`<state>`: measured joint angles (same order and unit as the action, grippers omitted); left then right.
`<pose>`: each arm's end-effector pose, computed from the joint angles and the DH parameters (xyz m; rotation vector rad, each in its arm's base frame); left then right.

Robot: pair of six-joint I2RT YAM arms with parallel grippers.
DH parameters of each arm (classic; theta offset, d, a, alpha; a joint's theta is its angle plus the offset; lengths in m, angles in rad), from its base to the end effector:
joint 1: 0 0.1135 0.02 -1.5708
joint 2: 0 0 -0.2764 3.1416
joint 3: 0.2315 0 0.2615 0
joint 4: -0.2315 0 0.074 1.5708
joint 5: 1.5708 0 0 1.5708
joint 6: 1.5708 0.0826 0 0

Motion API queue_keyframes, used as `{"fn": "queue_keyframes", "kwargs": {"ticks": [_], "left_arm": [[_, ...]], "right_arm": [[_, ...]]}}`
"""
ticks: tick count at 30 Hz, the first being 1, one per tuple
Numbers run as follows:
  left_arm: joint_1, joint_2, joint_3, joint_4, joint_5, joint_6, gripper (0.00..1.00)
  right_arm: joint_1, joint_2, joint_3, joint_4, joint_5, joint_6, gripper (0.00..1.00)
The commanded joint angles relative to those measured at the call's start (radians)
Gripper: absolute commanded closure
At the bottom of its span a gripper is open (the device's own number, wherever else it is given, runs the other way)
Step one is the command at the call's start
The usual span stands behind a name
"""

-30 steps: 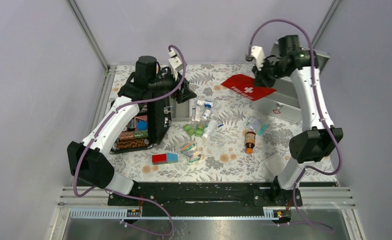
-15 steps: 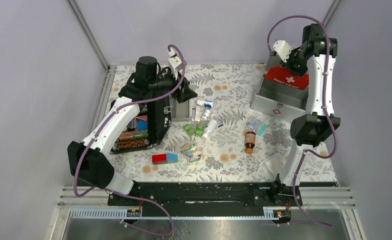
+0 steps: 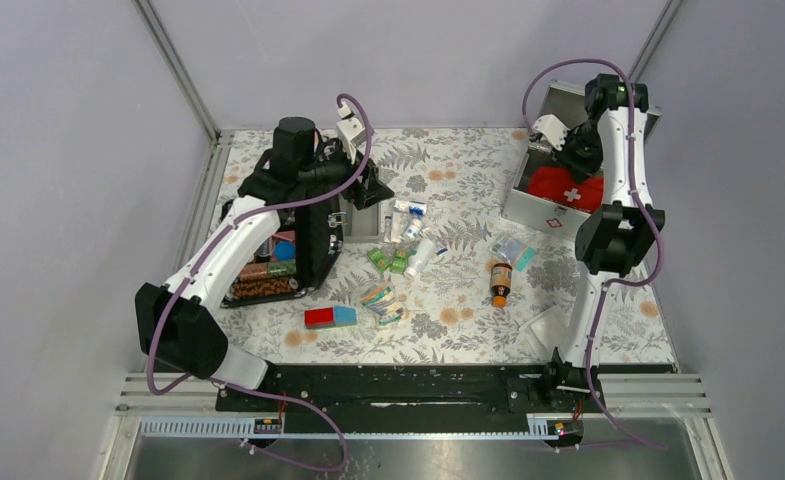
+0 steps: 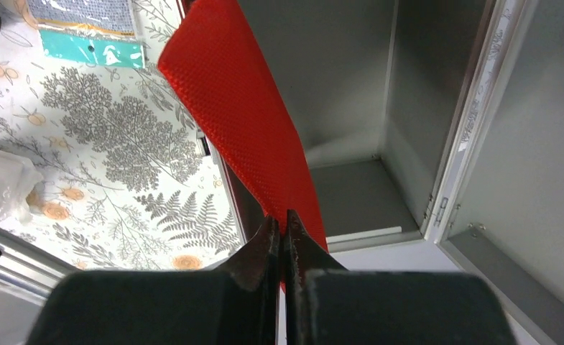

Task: Organize the medicine kit
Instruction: Place the medicine pouch inside the medicine box.

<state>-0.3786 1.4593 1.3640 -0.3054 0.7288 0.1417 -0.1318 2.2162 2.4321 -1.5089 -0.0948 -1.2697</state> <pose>0.3264 -0.1891 0.3708 0.9540 1.7150 -0.8696 0.4619 -0.0533 0.2972 -1.5593 2.4031 -0.1544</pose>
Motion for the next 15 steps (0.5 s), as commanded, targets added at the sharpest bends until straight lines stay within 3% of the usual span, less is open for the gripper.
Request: {"fn": "queue_keyframes", "kwargs": {"ticks": [1, 10, 15], "left_arm": [[-0.004, -0.041, 0.002, 0.021, -0.002, 0.014, 0.28], [-0.003, 0.007, 0.097, -0.144, -0.043, 0.142, 0.28], [-0.003, 0.026, 0.124, -0.154, -0.044, 0.146, 0.28]], "right_arm": [[-0.011, 0.042, 0.038, -0.127, -0.089, 0.056, 1.0], [-0.012, 0.116, 0.029, -0.152, -0.077, 0.104, 1.0], [-0.021, 0.152, 0.042, -0.088, -0.022, 0.13, 1.0]]}}
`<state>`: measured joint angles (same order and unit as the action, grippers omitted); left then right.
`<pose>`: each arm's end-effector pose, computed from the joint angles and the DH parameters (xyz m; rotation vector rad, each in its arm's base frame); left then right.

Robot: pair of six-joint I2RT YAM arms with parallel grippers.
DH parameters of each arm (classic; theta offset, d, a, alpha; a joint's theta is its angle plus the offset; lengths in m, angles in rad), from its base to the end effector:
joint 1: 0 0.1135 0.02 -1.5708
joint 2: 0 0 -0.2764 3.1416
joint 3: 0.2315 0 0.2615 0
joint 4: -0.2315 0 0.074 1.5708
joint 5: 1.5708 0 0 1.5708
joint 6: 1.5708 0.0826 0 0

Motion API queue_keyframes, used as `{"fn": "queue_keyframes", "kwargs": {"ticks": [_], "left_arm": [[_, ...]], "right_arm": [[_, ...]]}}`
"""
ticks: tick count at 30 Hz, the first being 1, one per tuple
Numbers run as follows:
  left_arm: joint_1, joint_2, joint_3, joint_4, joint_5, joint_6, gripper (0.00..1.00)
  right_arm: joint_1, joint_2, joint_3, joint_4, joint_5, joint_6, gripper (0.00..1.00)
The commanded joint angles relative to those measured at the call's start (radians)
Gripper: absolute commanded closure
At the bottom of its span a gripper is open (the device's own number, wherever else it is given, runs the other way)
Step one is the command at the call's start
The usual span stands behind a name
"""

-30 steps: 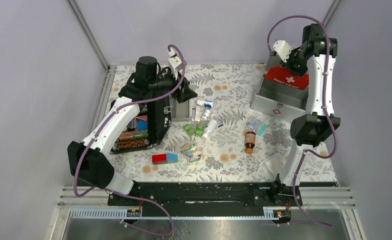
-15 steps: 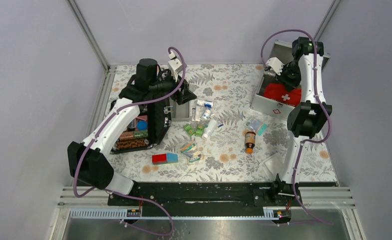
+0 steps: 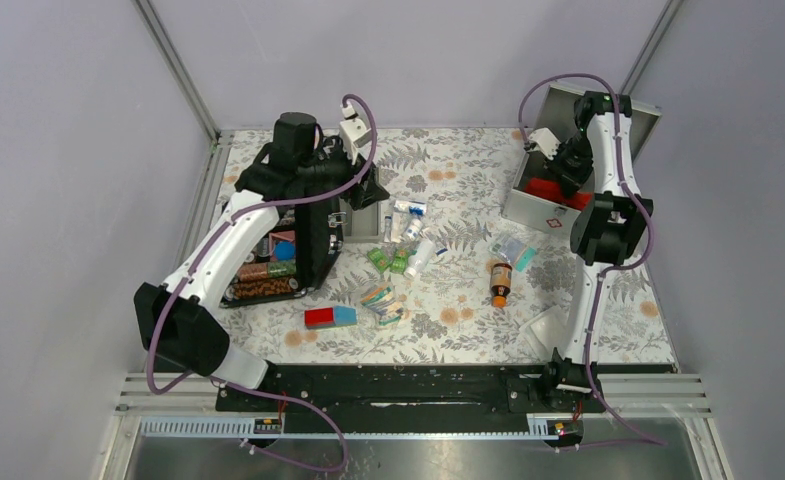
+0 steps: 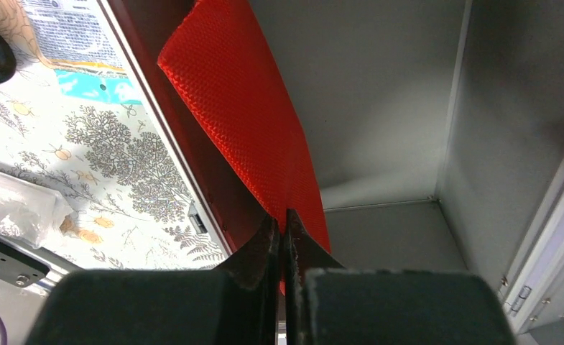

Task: Organize the medicine kit
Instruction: Place the medicine pouch inside the medicine box.

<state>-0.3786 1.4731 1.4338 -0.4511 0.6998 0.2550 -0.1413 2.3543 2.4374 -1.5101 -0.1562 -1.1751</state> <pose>0.3248 -0.1865 0.3739 1.0283 1.7460 -0.7943 0.4830 -0.0557 0.2362 -1.4634 2.5410 0.0523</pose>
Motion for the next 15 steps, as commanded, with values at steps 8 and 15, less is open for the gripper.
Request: {"fn": "queue_keyframes", "kwargs": {"ticks": [8, 15], "left_arm": [[-0.003, 0.018, 0.066, -0.019, -0.024, 0.042, 0.28], [-0.003, 0.016, 0.063, -0.023, -0.028, 0.047, 0.28]], "right_arm": [[-0.014, 0.027, 0.017, -0.014, 0.124, 0.011, 1.0], [-0.024, 0.031, 0.007, 0.0, 0.171, 0.014, 1.0]]}}
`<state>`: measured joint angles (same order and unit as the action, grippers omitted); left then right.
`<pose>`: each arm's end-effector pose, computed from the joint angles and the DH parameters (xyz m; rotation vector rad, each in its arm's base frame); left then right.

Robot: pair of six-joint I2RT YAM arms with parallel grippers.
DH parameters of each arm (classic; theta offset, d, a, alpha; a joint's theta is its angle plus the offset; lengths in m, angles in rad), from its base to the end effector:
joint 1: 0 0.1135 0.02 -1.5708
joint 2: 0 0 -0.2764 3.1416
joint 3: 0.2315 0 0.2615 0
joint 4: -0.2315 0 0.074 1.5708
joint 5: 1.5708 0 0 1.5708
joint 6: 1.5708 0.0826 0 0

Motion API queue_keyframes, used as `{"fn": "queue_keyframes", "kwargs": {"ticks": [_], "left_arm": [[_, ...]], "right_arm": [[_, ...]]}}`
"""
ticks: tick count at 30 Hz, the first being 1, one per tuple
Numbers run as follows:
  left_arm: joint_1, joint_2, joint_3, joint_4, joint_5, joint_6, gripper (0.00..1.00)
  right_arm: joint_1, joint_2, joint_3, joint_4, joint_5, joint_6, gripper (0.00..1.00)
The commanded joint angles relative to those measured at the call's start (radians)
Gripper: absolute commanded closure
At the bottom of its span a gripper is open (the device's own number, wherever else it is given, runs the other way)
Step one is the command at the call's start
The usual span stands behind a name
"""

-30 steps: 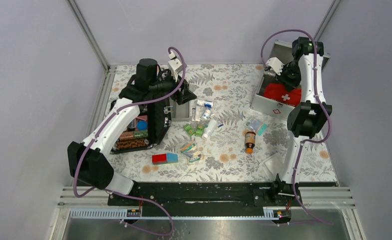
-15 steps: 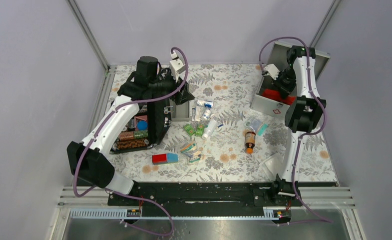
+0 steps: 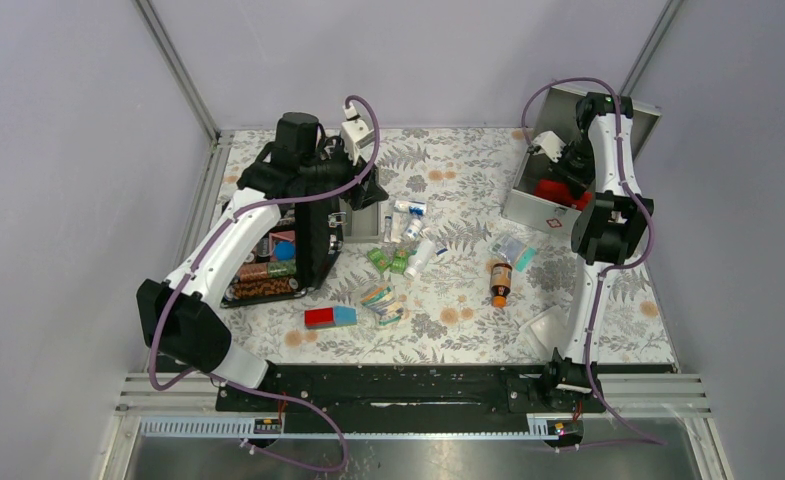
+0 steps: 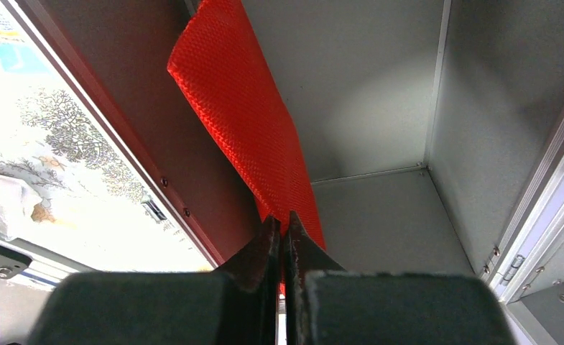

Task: Organize the medicine kit
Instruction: Place the medicine pouch inside the medicine box.

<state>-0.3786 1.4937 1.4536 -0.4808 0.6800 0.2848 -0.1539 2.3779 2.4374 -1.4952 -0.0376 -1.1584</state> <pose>0.3296 -0.1870 0.3700 1.0437 1.7659 -0.7646 0.4859 -0.0722 0.2246 -1.4527 2.6370 -0.0794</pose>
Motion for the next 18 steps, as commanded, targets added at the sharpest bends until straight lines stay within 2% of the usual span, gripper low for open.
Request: {"fn": "queue_keyframes", "kwargs": {"ticks": [1, 7, 13, 18], "left_arm": [[-0.003, -0.004, 0.043, 0.006, -0.007, 0.017, 0.28], [-0.003, -0.004, 0.051, -0.003, -0.009, 0.027, 0.28], [-0.003, -0.009, 0.052, -0.011, -0.007, 0.027, 0.28], [-0.003, -0.02, 0.043, -0.013, -0.003, 0.022, 0.28]], "right_arm": [[-0.012, 0.005, -0.002, -0.016, 0.048, -0.002, 1.0], [-0.013, 0.003, -0.013, 0.002, -0.016, 0.049, 0.99], [-0.013, -0.002, -0.027, 0.107, 0.012, 0.098, 0.63], [-0.013, -0.04, -0.027, 0.182, 0.012, 0.112, 0.53]]}}
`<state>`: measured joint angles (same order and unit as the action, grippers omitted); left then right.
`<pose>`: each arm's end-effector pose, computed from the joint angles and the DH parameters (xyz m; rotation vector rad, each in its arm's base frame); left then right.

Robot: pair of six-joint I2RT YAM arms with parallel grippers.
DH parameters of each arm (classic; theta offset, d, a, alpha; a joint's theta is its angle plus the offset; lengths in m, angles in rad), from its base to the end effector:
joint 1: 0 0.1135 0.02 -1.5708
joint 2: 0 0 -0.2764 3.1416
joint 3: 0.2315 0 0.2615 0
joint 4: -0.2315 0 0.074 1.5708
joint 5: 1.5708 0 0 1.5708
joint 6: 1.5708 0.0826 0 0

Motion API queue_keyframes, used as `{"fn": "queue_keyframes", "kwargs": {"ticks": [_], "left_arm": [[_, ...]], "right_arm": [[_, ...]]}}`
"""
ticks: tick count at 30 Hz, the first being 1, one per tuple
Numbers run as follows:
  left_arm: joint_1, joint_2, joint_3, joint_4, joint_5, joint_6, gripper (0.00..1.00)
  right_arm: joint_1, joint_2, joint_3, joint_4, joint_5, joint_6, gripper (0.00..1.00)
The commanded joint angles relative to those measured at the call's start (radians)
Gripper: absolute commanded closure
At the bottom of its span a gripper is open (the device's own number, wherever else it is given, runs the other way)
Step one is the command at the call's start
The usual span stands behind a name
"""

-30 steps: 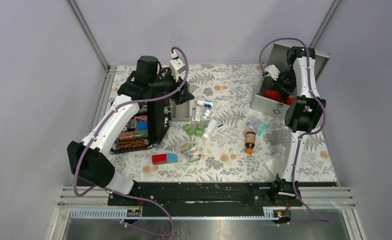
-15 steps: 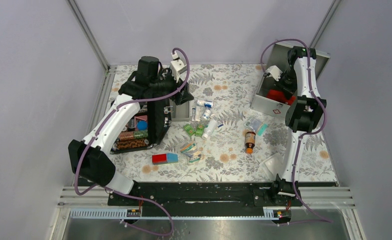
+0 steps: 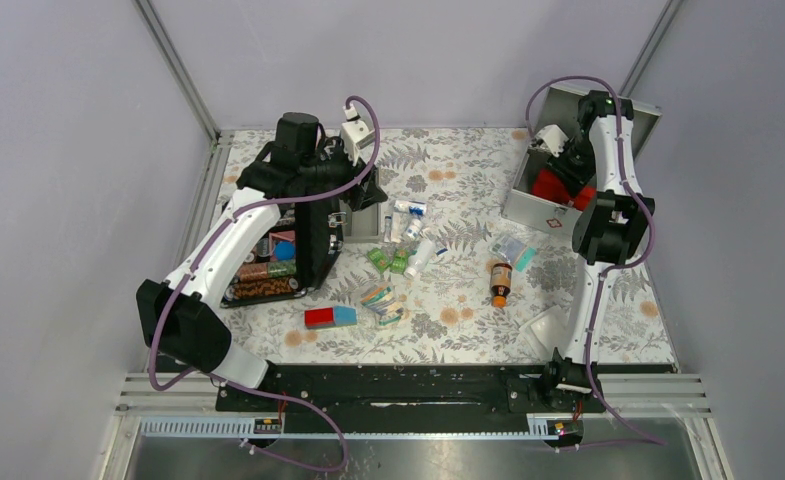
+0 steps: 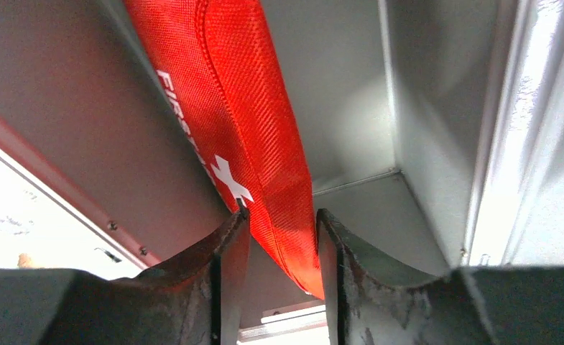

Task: Organize the medicine kit
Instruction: Place the medicine pouch inside the medicine box, then pick up the pill bottle at the center of the board.

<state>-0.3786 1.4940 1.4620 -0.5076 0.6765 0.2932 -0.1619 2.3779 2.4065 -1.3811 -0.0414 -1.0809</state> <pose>0.3283 -0.1862 0.3698 1.0497 1.7806 -0.7615 0.5002 -0.0782 0.2191 -1.3085 2.6294 -0.1379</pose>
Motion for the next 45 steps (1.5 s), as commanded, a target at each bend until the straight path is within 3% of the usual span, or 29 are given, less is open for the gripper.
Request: {"fn": "queue_keyframes", "kwargs": {"ticks": [1, 10, 14, 20, 24, 34, 36, 41, 45], "left_arm": [[-0.003, -0.021, 0.033, 0.015, 0.002, 0.013, 0.28], [-0.003, -0.02, 0.024, 0.016, 0.003, 0.015, 0.29], [-0.002, -0.009, 0.03, 0.024, -0.004, 0.0, 0.29], [-0.003, -0.009, 0.024, 0.041, -0.075, -0.041, 0.3], [-0.004, -0.009, 0.01, 0.041, -0.116, -0.086, 0.3], [-0.007, -0.048, -0.027, 0.099, -0.123, -0.198, 0.31], [-0.007, -0.057, 0.002, 0.099, -0.136, -0.196, 0.32], [-0.007, -0.127, 0.04, 0.186, -0.145, -0.178, 0.3], [-0.007, -0.196, -0.025, 0.354, -0.302, -0.221, 0.27]], "right_arm": [[-0.005, -0.052, 0.003, 0.084, 0.022, 0.035, 0.51], [-0.005, -0.2, -0.06, 0.195, 0.093, -0.016, 0.44], [-0.005, -0.226, -0.043, 0.2, 0.047, 0.053, 0.43], [-0.004, -0.284, -0.024, 0.185, -0.194, 0.305, 0.43], [0.002, -0.327, -0.064, 0.193, -0.437, 0.518, 0.44], [0.199, -0.428, -0.276, 0.164, -0.691, 0.542, 0.44], [0.241, -0.443, -0.31, 0.145, -0.695, 0.542, 0.44], [0.32, -0.505, -0.446, 0.095, -0.454, 0.542, 0.44], [0.32, -0.675, -0.776, 0.177, -0.363, 0.542, 0.44]]}}
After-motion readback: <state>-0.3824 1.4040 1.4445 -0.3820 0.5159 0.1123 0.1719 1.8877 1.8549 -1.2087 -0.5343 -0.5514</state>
